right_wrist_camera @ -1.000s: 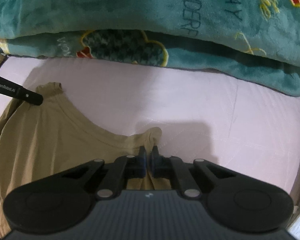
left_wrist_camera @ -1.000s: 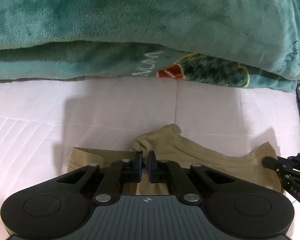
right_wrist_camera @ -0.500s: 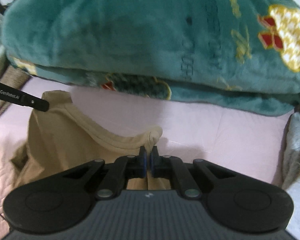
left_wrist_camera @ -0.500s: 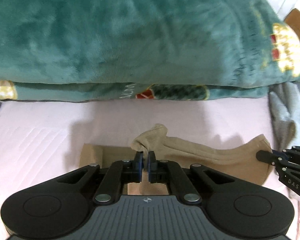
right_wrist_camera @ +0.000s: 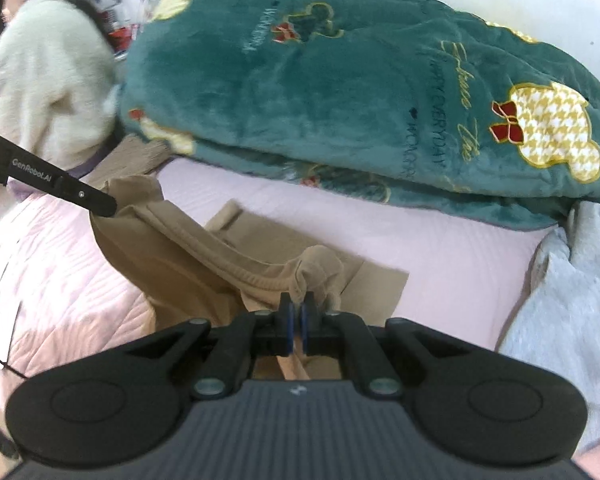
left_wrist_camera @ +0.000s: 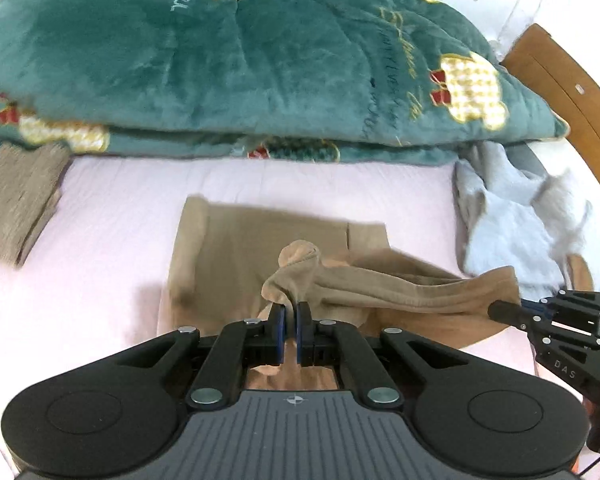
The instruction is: Fold clothes
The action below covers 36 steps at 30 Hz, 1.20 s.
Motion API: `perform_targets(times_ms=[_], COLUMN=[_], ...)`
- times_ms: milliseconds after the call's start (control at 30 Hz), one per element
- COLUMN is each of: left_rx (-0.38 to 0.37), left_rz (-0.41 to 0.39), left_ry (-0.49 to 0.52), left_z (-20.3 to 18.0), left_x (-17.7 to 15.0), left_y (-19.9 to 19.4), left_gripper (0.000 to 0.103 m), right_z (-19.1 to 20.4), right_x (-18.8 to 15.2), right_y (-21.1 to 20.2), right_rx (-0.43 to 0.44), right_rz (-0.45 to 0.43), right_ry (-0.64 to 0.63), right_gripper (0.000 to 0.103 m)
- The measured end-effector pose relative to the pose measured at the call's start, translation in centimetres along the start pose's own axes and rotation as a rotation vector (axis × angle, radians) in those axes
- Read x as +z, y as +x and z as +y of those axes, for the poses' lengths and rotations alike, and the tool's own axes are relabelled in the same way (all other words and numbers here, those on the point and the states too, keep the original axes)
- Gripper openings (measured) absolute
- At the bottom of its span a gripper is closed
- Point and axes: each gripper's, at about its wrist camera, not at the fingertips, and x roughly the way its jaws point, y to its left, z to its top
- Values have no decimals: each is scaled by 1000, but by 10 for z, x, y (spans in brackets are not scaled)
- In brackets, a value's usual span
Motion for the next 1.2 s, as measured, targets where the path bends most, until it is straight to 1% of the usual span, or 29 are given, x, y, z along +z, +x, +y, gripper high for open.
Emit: perform_targets(times_ms=[100,200,300,367,433,567,633,667,700,800,867,967,1067,1100,1133,1167,1200], left_rx=[3,-3,-19,-11,3,37,69,76,78,86,90,90,89,86,85,77,73], left_rz=[8,24,58,76,82,83,73,79,84,102,111,126,85,73,66,60,51], left_ry=[-23,-33,-46,-40,-36,-23,-3,1,3,10,13,-1,3,10,15,21,31], left_z=[3,6,15,22,32,52,64,69,74,87,90,100,89,83,79,74,63], left_x=[-48,-95,-147,-184,-221,-293,-324,-338,-351,-390,-400,-404,-372,-360,-349,-338,-325], left_y=[-31,-52,-67,-74,-76,-73,-59,-56,-55,-54,-61,-74,-85,-87,-87,-86,-84], left_gripper=[5,5,5,5,5,5,6,9,12,13,14,14,15,18,20,25,32], right_z=[22,46,74,91,112,146,161,166,171,186,193,192,186,184,182,179,178], right_x=[-30,-61,-95,-117,-146,-200,-224,-234,-243,-271,-283,-283,-258,-249,-240,-231,-222], right_y=[-30,-54,-72,-81,-87,-79,-75,-72,-70,-68,-76,-90,-99,-102,-105,-108,-107], right_rx=[12,17,8,4,-3,-32,-44,-47,-51,-61,-70,-85,-120,-133,-145,-157,-166], right_rz=[1,3,7,14,21,61,86,101,117,153,165,176,146,135,124,114,101], right_ry=[-8,-14,-36,-34,-27,-39,-38,-33,-29,-15,-9,15,13,12,10,9,9], right_gripper=[4,4,4,4,4,4,6,6,7,8,8,10,12,17,25,30,38])
